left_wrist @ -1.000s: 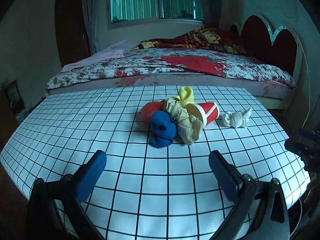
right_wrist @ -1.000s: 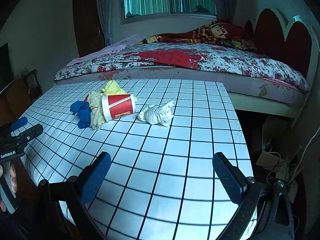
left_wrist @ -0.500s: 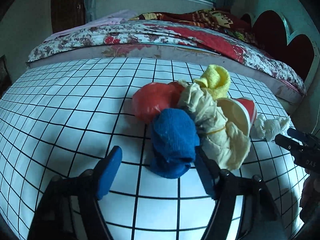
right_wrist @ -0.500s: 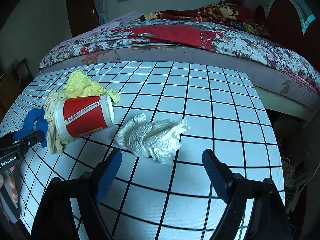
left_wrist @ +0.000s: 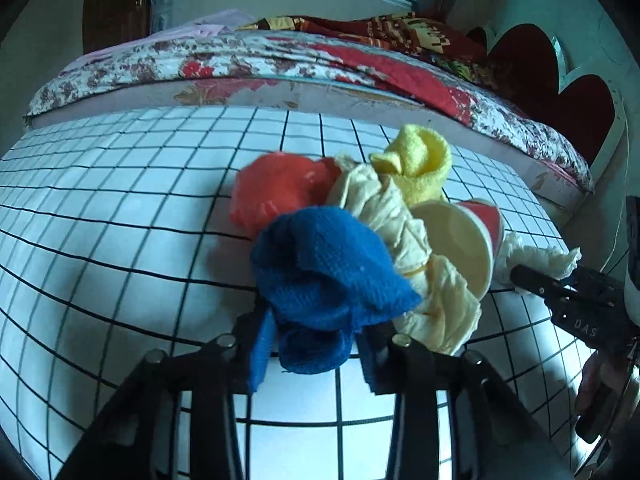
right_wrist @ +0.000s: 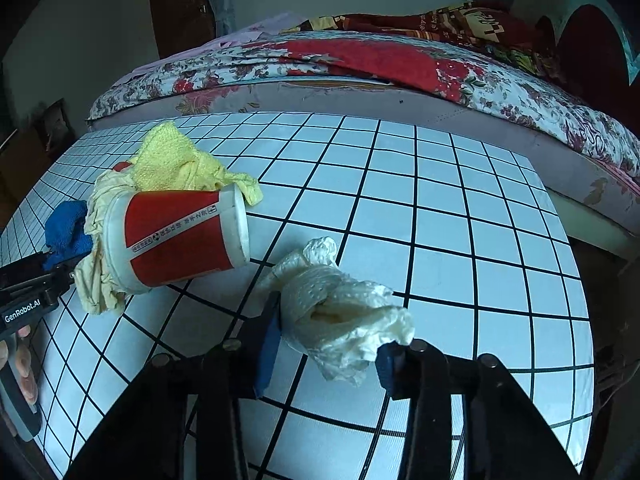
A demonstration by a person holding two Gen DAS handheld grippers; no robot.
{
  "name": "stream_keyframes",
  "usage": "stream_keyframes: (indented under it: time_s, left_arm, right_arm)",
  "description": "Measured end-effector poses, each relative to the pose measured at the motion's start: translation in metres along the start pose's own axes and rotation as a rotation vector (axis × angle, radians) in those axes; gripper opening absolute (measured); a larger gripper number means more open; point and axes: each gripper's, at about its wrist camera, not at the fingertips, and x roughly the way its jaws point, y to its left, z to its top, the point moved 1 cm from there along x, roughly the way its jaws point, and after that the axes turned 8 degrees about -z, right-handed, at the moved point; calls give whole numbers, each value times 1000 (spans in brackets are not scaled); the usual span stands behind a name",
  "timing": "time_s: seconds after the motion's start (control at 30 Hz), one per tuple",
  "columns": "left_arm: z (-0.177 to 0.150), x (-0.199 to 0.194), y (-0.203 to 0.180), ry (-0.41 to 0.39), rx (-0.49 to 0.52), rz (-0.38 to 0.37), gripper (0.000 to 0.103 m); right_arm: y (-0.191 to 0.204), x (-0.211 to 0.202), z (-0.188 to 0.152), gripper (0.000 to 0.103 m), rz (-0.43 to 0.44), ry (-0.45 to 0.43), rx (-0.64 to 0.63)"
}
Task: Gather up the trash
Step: 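Grasp the blue knit sock with the left gripper while the right grasps the white crumpled tissue, then carry the blue sock and white tissue over the black bin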
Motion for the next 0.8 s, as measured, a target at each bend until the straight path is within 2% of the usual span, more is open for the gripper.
stream_keyframes:
  time_s: [0.2,0.27,0.47,0.8]
  left_arm:
    - [-9,-27,4,-30,16,39,37]
    - [-15,-35,0,-39,31,31,37]
    - [-31,-52,-34,-58,132,43,36]
    - [-53,-91,-85,-152,215,34,36]
  right_arm:
    - [-5,-27,-16,41,-23,-39,0]
    - [-7,-38,-23,41,-30,-53,4]
    - [-19,-72,-39,41,-47,-86,27]
    - [-33,-140,-59,41,-79,-183,46]
